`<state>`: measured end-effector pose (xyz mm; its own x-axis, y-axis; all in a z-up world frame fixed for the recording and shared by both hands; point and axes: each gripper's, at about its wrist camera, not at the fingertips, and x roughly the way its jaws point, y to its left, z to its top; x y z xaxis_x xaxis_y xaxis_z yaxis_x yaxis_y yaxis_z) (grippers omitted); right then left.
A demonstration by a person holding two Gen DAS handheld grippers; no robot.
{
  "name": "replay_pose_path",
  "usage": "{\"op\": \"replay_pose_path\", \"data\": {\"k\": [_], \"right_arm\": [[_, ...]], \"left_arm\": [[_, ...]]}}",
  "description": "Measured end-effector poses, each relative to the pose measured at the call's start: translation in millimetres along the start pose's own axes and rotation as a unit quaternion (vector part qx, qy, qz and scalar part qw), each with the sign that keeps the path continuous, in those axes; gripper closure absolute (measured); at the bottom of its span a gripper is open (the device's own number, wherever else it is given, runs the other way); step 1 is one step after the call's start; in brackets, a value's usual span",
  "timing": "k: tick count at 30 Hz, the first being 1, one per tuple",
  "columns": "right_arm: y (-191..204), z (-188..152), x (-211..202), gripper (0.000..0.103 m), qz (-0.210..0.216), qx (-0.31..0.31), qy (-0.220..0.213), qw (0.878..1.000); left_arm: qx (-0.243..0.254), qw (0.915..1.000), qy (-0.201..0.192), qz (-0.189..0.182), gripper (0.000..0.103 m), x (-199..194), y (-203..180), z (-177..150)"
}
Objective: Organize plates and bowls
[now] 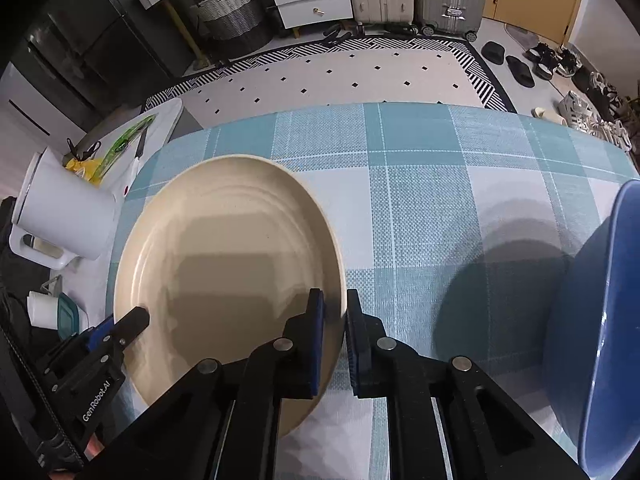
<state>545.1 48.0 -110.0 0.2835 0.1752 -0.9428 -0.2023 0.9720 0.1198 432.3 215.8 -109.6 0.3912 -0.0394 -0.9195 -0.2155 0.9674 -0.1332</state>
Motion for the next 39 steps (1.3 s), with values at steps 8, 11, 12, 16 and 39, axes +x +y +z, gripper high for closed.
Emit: {"op": "replay_pose_path", "data": {"k": [8,11,12,16,39], "right_arm": [[-2.9,-16.0,-11.1,0.093,-0.002,0.007,0.000,1.000],[-1.8,-23.6,-18.3,0.093,0.000,0.007,-0.001,1.000],[-0.6,-26.2,-21.8,0.093,0.001,0.007,-0.003,1.000],[2.7,-35.4,-37.1,0.093,0.003,0.003,-0.010,1.000],[16.2,-113.4,-144.9,0.093,0.020,-0.011,-0.053,0.998]], "left_arm": [[-0.005,0.9998,0.001,-0.019,0.087,-10.3,2.7,-12.9],[0.002,0.9999,-0.001,-0.013,0.087,-17.4,1.7,-19.8],[0.003,0.9999,-0.004,-0.012,0.087,-21.2,1.5,-22.2],[0.006,0.9998,-0.013,-0.010,0.087,-37.2,0.8,-30.5],[0.006,0.9983,-0.058,-0.008,0.087,-134.9,0.3,-94.0]]}}
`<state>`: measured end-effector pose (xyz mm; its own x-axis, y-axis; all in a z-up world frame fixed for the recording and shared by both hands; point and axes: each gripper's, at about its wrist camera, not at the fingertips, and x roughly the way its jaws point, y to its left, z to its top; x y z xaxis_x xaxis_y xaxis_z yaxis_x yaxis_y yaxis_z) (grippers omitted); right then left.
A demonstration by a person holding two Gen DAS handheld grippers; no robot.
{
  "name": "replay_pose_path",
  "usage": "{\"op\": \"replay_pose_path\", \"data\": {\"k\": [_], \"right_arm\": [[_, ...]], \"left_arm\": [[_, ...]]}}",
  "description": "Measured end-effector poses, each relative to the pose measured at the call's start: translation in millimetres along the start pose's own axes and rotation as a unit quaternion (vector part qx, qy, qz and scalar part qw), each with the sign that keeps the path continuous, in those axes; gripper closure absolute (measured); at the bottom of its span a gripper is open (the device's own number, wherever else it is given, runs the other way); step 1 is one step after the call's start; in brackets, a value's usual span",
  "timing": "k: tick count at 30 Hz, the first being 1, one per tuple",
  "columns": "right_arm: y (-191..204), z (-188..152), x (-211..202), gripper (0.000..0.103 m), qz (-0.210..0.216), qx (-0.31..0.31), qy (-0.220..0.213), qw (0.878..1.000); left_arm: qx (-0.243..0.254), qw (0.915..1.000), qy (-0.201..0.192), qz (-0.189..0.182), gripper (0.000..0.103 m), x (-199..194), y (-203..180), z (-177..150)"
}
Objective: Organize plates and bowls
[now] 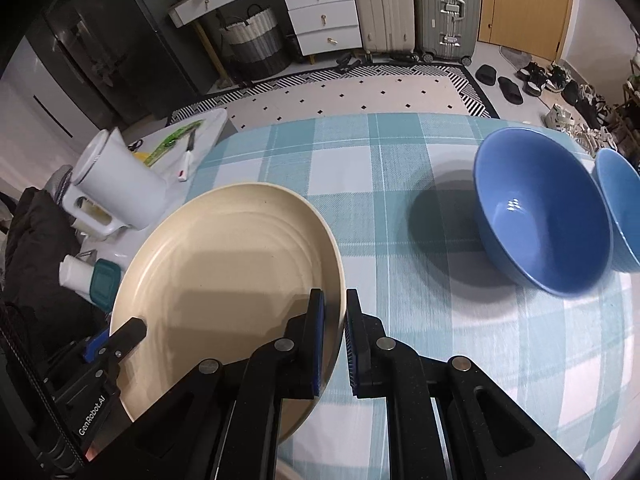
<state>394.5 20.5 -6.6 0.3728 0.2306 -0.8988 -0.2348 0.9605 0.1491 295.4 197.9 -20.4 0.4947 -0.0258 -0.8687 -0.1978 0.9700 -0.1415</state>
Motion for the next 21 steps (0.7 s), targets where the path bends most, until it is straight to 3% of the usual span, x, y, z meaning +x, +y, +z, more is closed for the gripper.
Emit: {"op": "replay_pose_path", "data": {"k": [9,21], "right_arm": [[4.8,-39.3,-54.3,0.093,0.001,-0.009,-0.020,1.000],[10.7,-110.0,-65.7,0.093,0.027,-0.025,-0.015,0.999]], "left_arm": [[-0.002,0.9998,-0.021,0.001,0.087,-49.4,-7.2,-34.9],[-0.015,0.9989,-0.041,0.018,0.087,-84.1,1.4,-102.4]]}}
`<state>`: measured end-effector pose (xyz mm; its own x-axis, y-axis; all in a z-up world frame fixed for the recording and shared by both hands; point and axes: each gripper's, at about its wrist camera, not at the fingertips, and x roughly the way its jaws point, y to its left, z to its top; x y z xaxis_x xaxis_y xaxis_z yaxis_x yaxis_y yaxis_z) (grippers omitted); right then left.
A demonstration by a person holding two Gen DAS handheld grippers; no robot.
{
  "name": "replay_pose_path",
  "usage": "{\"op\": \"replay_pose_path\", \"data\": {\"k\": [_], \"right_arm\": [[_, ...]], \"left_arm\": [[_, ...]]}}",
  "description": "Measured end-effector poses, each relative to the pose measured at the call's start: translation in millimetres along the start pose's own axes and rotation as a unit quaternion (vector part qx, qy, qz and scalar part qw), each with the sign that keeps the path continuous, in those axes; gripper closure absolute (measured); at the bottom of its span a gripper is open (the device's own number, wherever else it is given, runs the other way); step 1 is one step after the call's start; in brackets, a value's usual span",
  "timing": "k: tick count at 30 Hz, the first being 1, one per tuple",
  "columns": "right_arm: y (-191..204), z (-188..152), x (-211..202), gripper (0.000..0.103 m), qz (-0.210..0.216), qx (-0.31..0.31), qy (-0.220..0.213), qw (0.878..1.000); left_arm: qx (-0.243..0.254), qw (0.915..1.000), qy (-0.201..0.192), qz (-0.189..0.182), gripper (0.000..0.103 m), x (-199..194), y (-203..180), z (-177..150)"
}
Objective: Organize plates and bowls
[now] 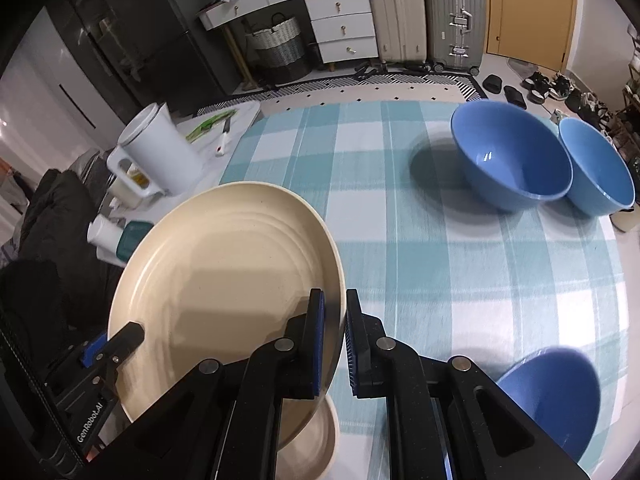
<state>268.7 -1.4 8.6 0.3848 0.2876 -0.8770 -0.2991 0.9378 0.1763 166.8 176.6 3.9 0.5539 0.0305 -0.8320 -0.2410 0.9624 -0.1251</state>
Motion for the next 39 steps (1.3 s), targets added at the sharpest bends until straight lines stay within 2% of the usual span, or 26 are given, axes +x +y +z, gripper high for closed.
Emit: {"op": "replay_pose_path", "data": {"k": [6,13,18,27,39], "right_arm": [[1.0,-30.5,5.2,0.093,0.004,-0.005,0.002,1.000],[4.4,-67.2,6.8,0.093,0.008,-0.032,-0.007,0.999],[9.9,-88.5,12.9,0.092,-0.006,-0.053,-0.011,0.999],[17.8,-110.4,31.6,0.091,0.000,-0.066,-0.001,0.998],[17.1,-126.2,50.7,0.091,-0.016,-0.079,0.013,0.997]], "left_arm": [[-0.008,0.9999,-0.008,0.000,0.086,-3.1,6.1,-39.0],[-0.012,0.9997,-0.020,0.006,0.086,-10.9,10.6,-65.1],[-0.014,0.9995,-0.025,0.010,0.086,-14.6,12.2,-79.3],[-0.014,0.9993,-0.020,0.028,0.086,-11.5,21.8,-100.0],[0.005,0.9988,-0.003,0.049,0.086,10.5,20.2,-120.7]]}}
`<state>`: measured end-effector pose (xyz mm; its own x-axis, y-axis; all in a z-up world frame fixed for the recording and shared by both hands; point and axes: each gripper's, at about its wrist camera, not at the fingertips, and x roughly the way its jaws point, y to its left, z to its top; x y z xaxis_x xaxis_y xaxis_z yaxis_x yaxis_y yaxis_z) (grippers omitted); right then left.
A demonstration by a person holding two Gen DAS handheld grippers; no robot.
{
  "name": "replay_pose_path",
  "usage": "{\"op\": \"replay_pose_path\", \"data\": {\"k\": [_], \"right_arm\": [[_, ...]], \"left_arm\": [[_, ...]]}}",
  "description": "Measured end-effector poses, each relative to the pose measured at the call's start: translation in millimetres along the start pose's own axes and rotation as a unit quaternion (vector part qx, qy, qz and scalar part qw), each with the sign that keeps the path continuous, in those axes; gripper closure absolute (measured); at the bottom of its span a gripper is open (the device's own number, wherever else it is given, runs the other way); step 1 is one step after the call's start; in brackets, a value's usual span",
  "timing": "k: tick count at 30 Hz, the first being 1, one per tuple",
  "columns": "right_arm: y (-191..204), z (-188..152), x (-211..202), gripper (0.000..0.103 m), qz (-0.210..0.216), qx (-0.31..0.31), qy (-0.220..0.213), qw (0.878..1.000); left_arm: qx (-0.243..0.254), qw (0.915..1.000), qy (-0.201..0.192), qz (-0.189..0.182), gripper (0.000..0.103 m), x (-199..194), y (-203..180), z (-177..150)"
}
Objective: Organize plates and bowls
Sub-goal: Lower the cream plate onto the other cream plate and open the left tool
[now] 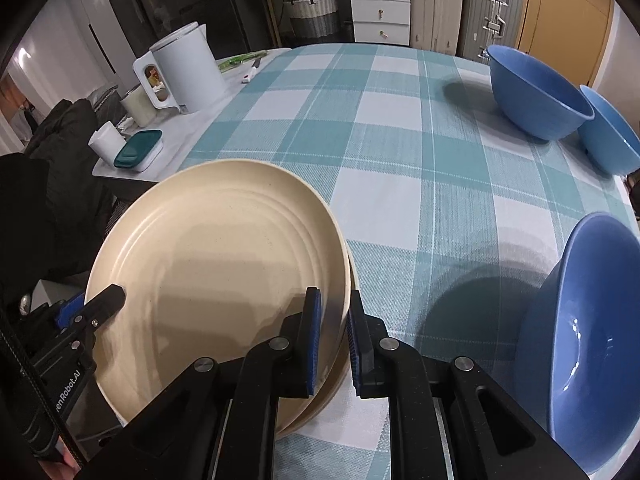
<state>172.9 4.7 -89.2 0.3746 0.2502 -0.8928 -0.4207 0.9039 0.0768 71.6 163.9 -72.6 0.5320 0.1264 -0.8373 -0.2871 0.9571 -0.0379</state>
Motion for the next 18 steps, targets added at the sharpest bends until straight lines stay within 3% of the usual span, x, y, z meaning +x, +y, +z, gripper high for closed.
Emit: {"op": "replay_pose_path", "data": {"k": [6,18], "right_arm": [[2.1,-5.0,1.0,0.091,-0.010,-0.009,-0.002,1.000],[5.7,-11.8,0.5,0.090,-0.032,-0.029,-0.010,0.999]], "left_arm": [[-0.002,0.9999,0.013,-0.004,0.086,8.8,1.9,-8.0],[0.017,0.9998,0.003,0.011,0.084,8.0,-6.5,-16.7]]}}
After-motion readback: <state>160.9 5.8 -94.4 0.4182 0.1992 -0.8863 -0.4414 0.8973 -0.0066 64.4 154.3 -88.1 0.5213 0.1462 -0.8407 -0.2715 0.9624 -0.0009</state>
